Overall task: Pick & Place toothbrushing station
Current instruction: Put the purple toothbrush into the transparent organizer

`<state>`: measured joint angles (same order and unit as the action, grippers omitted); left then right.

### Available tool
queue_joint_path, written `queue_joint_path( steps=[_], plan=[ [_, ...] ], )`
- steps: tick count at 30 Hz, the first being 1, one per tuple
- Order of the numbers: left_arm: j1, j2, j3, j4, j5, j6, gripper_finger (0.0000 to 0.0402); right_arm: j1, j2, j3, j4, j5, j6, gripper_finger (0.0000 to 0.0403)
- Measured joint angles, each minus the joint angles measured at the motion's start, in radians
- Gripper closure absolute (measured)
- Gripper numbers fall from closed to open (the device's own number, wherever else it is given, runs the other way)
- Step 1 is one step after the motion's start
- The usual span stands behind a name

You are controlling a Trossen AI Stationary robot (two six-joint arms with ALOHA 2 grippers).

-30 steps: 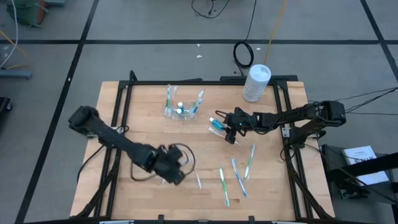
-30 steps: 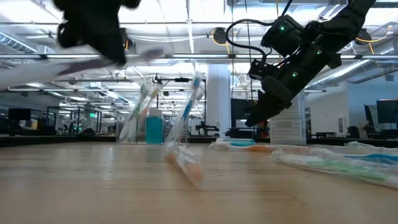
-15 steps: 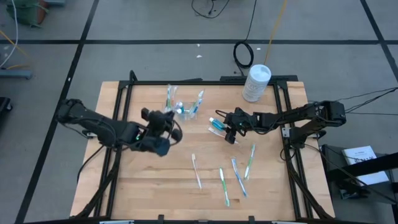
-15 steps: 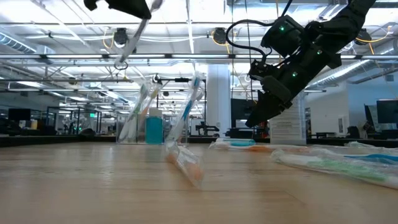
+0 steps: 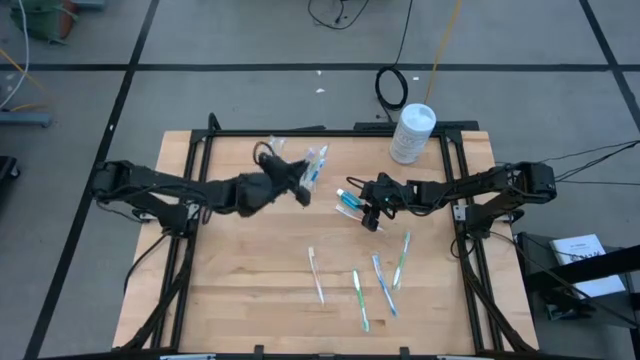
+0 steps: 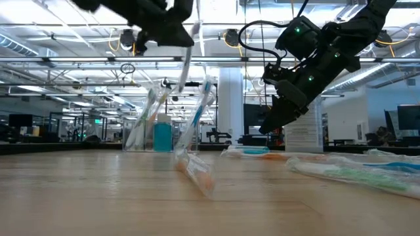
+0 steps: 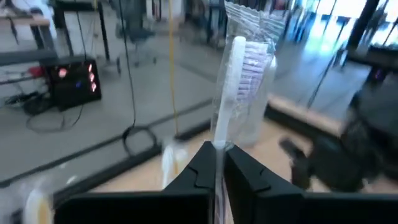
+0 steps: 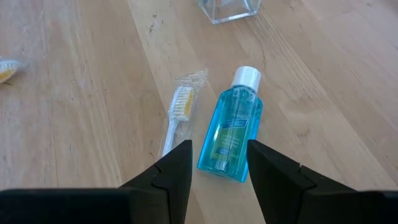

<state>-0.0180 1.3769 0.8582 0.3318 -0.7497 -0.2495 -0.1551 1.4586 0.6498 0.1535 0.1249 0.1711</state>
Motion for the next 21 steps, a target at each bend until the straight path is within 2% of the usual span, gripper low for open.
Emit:
queue_joint_path(
  steps=[6, 11, 15, 21],
  plan=[
    [0.112, 0.022, -0.185, 0.41, 0.055, 0.087, 0.0383, 0.0, 0.0, 0.0, 0.001, 0.0, -0.023, 0.0259],
    [0.168, 0.132, -0.274, 0.694, 0.138, 0.155, 0.0395, 0.0, 0.0, 0.0, 0.009, 0.0, -0.066, 0.0259],
    [0.192, 0.245, -0.278, 0.792, 0.143, 0.175, 0.0387, 0.0, 0.0, 0.0, 0.041, 0.0, -0.086, 0.0259],
    [0.193, 0.369, -0.277, 0.791, 0.143, 0.13, 0.0396, 0.0, 0.0, 0.0, 0.09, 0.0, -0.107, 0.0259]
  ],
)
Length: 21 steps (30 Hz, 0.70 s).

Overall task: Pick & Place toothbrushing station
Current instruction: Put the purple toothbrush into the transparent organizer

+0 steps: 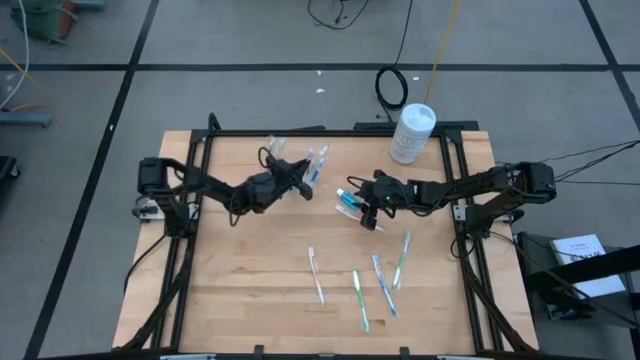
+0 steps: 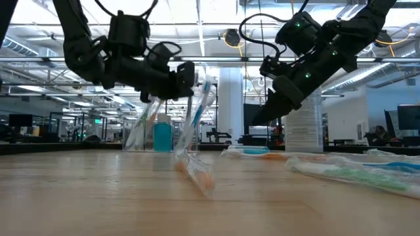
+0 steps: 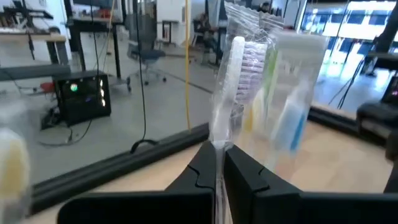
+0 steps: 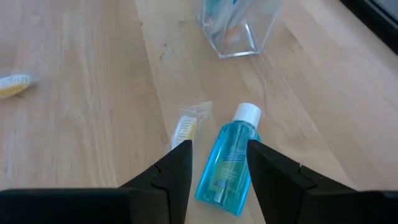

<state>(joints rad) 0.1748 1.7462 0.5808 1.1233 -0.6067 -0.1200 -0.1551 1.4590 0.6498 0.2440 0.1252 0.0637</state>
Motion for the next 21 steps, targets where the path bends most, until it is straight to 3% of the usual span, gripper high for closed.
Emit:
queue_joint_path(
  steps=[5, 13, 21],
  plan=[
    [-0.006, 0.04, 0.001, -0.009, -0.004, -0.039, 0.0379, 0.0, 0.0, 0.0, -0.001, 0.0, -0.031, 0.0259],
    [-0.005, 0.039, 0.003, -0.178, -0.013, -0.136, 0.0357, 0.0, 0.0, 0.0, -0.001, 0.0, -0.031, 0.0259],
    [-0.015, 0.017, 0.003, -0.165, -0.002, -0.071, 0.0356, 0.0, 0.0, 0.0, -0.001, 0.0, -0.031, 0.0259]
  ],
)
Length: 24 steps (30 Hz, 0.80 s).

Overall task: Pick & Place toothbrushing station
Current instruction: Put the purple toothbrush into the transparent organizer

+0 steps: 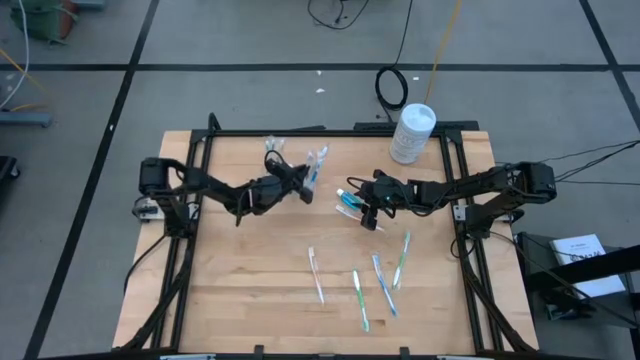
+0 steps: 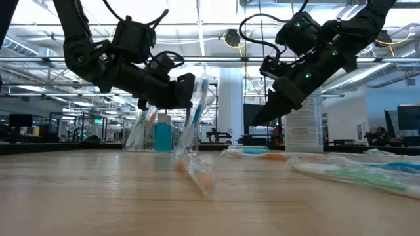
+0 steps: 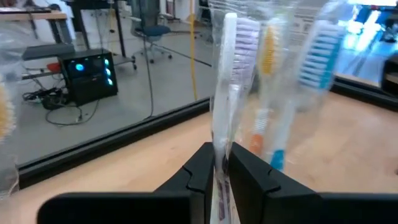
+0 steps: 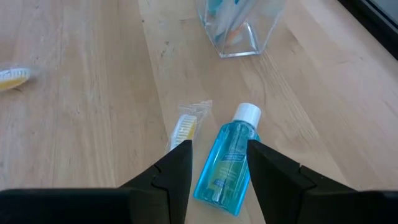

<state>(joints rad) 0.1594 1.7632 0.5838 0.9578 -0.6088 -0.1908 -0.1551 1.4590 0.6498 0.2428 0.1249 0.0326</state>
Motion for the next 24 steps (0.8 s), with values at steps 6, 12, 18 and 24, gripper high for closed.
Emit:
queue_joint_path(
  steps=[6, 12, 18, 24],
  plan=[
    [-0.024, -0.089, -0.002, -0.065, 0.014, 0.056, 0.0355, 0.0, 0.0, 0.0, 0.013, 0.0, 0.004, 0.0259],
    [-0.026, -0.175, -0.002, -0.204, 0.045, 0.076, 0.0354, 0.0, 0.0, 0.0, 0.067, 0.0, 0.035, 0.0259],
    [-0.005, -0.187, -0.002, -0.239, 0.137, 0.05, 0.0335, 0.0, 0.0, 0.0, 0.081, 0.0, 0.082, 0.0259],
    [0.011, -0.185, -0.002, -0.25, 0.165, 0.052, 0.026, 0.0, 0.0, 0.0, 0.081, 0.0, 0.086, 0.0259]
  ],
)
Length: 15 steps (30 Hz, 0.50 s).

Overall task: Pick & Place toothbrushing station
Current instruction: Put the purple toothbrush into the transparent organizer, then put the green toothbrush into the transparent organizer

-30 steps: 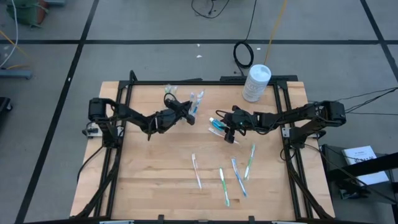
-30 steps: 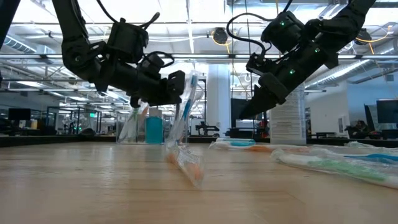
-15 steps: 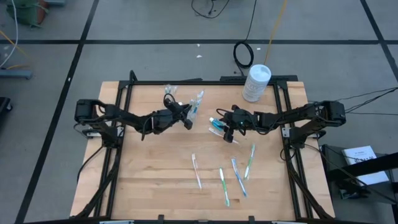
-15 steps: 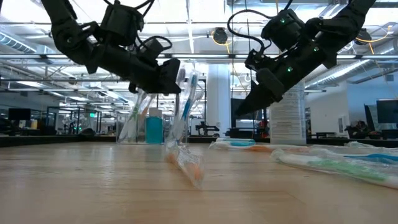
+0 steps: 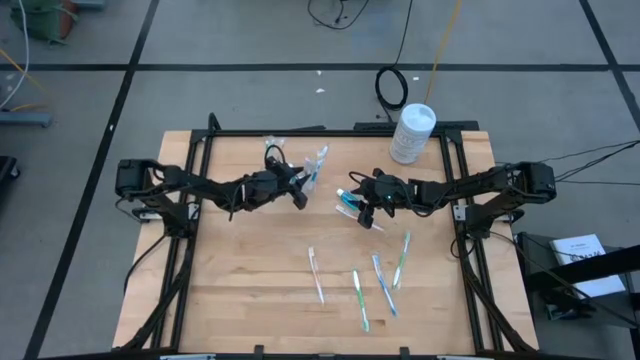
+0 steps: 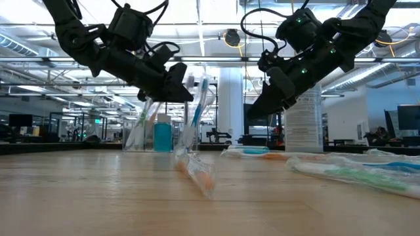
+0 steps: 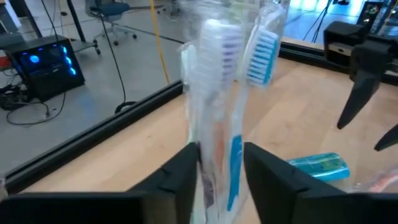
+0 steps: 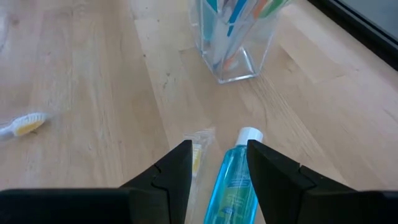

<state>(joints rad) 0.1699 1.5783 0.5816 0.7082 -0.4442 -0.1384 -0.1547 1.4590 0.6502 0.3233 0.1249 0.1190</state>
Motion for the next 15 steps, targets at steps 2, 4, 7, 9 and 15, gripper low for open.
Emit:
queue_joint_path(
  steps=[2, 4, 7, 9, 15],
  plan=[
    [0.0, 0.0, 0.0, -0.004, 0.0, 0.002, 0.0236, 0.0, 0.0, 0.0, -0.001, -0.001, 0.0, 0.0259],
    [0.0, 0.0, 0.0, -0.01, 0.0, 0.005, 0.0216, 0.0, 0.0, 0.0, -0.009, -0.024, 0.0, 0.0259],
    [0.0, -0.001, 0.0, -0.06, 0.0, 0.0, 0.0191, 0.003, 0.0, 0.0, -0.02, -0.092, -0.003, 0.0259],
    [0.0, -0.003, 0.001, -0.109, 0.0, -0.023, 0.0179, 0.013, -0.01, 0.0, -0.03, -0.111, 0.006, 0.0259],
    [-0.017, -0.003, 0.001, -0.118, 0.0, -0.047, 0.0165, 0.073, -0.156, 0.014, -0.226, -0.129, 0.149, 0.0259]
  ],
)
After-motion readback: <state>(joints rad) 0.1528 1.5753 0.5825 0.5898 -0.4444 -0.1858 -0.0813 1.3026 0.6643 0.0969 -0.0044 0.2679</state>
